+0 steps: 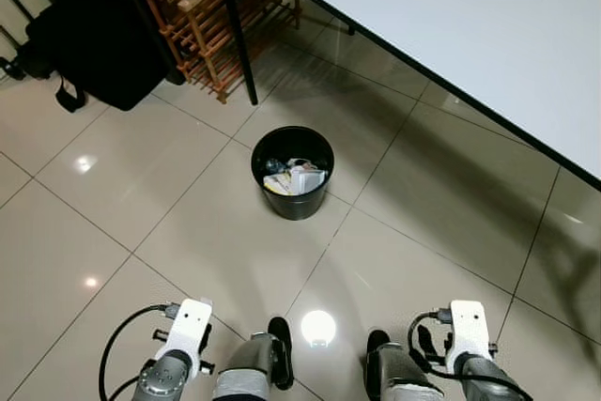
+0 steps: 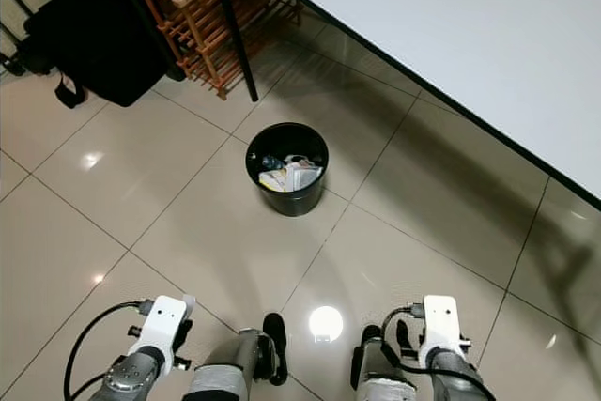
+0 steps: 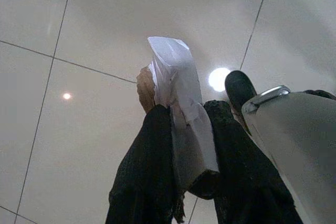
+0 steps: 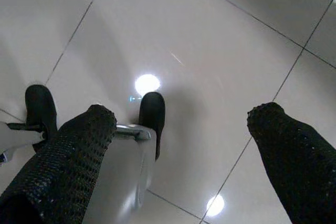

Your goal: Picking trash to rubbish bin

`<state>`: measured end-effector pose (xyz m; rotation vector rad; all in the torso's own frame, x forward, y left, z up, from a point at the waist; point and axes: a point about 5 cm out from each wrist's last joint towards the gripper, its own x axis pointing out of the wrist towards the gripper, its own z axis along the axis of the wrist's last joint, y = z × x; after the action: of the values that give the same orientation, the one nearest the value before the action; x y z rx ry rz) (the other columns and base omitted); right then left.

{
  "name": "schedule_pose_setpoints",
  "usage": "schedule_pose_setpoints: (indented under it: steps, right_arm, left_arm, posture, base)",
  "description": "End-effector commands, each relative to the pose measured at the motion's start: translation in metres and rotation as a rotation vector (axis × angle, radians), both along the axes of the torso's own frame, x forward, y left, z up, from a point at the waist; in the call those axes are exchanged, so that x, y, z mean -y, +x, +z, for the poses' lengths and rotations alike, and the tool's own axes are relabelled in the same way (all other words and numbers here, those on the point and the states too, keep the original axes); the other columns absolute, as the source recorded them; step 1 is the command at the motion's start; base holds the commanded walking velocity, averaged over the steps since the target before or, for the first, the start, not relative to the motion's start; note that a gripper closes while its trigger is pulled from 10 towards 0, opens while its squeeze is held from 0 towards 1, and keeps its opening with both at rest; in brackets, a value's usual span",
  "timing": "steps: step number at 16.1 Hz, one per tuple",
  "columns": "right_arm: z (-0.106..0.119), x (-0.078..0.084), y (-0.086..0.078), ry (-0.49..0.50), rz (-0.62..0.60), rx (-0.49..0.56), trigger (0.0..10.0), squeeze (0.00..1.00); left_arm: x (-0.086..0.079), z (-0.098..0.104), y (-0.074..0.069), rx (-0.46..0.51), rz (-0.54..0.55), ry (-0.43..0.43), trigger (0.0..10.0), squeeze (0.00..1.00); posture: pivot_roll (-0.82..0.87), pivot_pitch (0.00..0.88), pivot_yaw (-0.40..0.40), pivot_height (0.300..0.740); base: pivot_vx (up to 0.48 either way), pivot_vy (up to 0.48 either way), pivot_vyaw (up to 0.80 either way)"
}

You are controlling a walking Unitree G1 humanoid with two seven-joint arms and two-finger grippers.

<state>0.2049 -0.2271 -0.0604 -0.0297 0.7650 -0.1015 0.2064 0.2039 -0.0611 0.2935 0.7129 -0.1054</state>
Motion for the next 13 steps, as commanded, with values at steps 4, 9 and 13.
schedule_pose_setpoints:
  steps: [4, 9, 13]
  right_arm:
    - [-0.009, -0.004, -0.014, 0.019, 0.001, -0.043, 10.0, 0.0]
    - [-0.008, -0.009, -0.01, 0.041, 0.025, -0.036, 10.0, 0.0]
    - [-0.012, -0.022, -0.013, 0.103, 0.113, -0.064, 10.0, 0.0]
  left_arm:
    - [-0.004, -0.008, -0.014, -0.052, 0.024, 0.004, 10.0, 0.0]
    - [-0.004, -0.008, -0.014, -0.052, 0.025, 0.009, 10.0, 0.0]
    - [-0.003, -0.008, -0.013, -0.052, 0.024, 0.007, 10.0, 0.0]
  posture:
    - [0.05, 0.314, 0.079, 0.74]
    - [0.05, 0.317, 0.079, 0.74]
    - [0.05, 0.315, 0.08, 0.74]
  base:
    - [0.314, 0.0, 0.0]
    - [0.388, 0.0, 0.0]
    - [0.48, 0.0, 0.0]
